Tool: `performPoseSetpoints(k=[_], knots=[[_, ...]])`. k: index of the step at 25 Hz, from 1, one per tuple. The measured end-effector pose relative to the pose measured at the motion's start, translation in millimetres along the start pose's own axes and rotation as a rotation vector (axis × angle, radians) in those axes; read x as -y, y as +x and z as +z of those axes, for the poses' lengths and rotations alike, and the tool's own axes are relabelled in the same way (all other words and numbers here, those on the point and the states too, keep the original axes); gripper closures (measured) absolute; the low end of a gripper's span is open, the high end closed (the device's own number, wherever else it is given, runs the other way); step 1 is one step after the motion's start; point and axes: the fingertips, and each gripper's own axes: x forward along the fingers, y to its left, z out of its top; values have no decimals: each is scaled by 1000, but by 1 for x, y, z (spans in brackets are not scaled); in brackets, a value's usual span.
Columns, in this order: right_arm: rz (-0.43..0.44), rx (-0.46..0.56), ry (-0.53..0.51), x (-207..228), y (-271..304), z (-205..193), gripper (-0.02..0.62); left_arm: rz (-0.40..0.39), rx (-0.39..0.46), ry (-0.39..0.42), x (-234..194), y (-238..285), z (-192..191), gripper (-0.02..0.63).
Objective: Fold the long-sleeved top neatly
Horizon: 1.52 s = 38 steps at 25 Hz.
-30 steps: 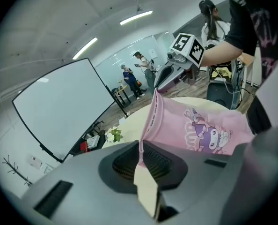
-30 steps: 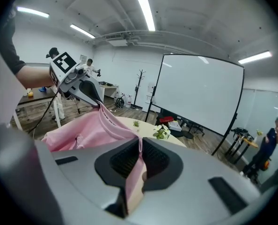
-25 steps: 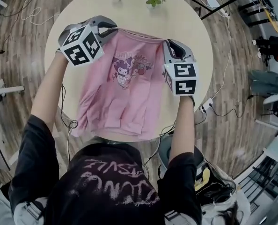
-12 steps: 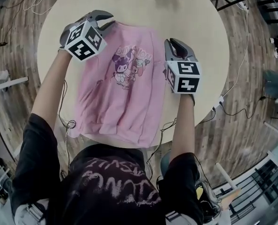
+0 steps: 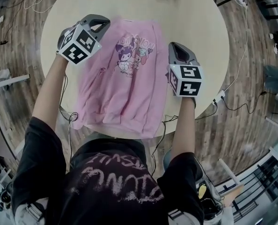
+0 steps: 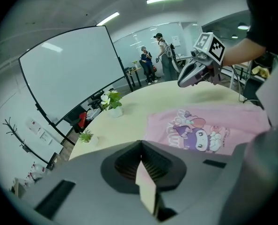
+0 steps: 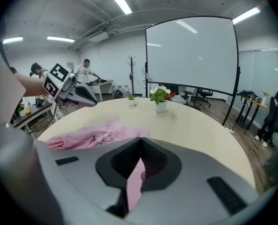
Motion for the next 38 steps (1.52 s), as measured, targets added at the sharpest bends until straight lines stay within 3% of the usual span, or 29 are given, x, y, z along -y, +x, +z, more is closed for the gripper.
performPoseSetpoints(k=[9, 19, 24, 29, 31, 34, 36, 38], knots=[[-5, 17, -21, -82, -79, -38, 589, -84, 53, -6, 94, -81, -30, 592], [-51, -85, -54, -191, -185, -149, 583, -165, 78, 22, 222, -179, -84, 592], [-69, -151, -61, -227, -224, -199, 529, -199, 62, 49, 273, -208, -109, 592], [-75, -232, -143, -244, -223, -233, 442, -231, 56, 48, 317, -211, -124, 564], [-74, -255, -177, -245, -217, -244, 415, -252, 42, 50, 333, -205, -130, 467], [-77, -265, -219, -233, -204, -251, 402, -256, -9, 91, 349, -186, -139, 423], [-65, -264, -230, -228, -193, -255, 407, -249, -56, 117, 356, -172, -147, 423], [-63, -251, -254, -224, -186, -254, 469, -224, -79, 115, 356, -164, -151, 529]])
